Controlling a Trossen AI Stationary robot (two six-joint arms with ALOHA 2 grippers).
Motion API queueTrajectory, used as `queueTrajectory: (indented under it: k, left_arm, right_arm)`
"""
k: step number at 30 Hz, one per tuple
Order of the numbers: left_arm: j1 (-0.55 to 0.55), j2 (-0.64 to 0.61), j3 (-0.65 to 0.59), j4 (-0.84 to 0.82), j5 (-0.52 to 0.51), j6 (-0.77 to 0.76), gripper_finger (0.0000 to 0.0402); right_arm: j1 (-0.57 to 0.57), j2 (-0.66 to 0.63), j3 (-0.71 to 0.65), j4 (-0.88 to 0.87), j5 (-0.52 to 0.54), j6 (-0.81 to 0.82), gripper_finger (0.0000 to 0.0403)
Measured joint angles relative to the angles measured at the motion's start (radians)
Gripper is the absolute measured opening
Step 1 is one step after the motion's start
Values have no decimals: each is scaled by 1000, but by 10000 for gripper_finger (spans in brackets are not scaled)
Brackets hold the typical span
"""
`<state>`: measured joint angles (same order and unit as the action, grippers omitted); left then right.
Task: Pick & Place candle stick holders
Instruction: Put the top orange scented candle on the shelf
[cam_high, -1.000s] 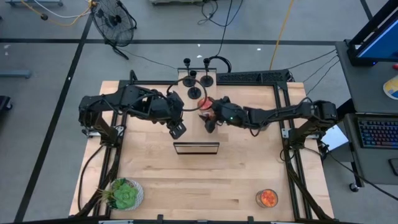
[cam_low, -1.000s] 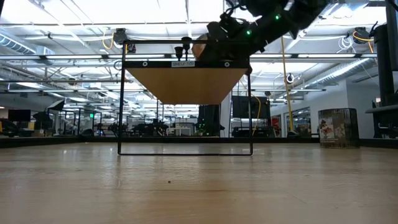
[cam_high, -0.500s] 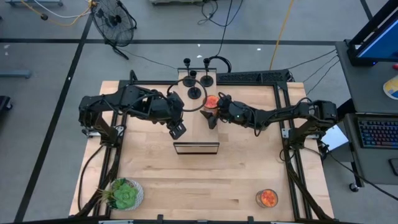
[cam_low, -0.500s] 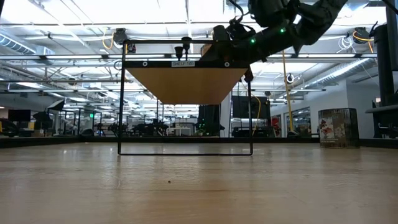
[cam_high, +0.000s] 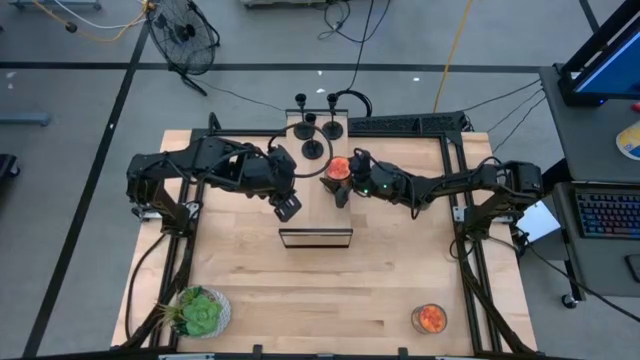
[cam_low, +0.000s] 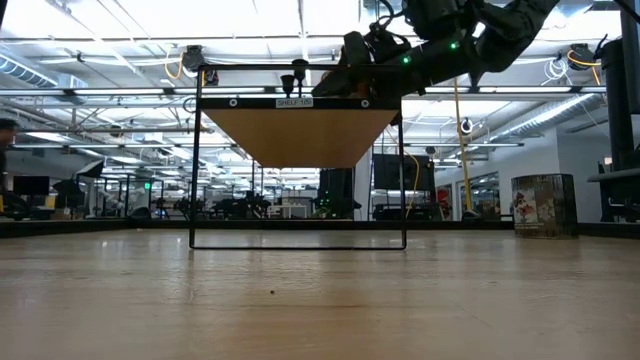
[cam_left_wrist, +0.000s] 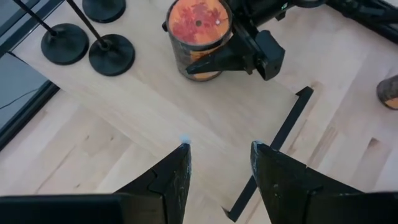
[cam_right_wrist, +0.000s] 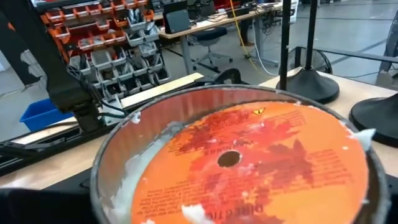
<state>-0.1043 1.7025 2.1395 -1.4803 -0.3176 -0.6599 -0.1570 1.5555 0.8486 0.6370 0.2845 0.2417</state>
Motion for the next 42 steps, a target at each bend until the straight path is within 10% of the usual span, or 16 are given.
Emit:
queueTrajectory:
  k: [42]
  left_arm:
    - [0, 0, 0, 27, 0, 0, 172]
  right_arm:
    - [-25, 0, 0, 152, -68, -37, 368]
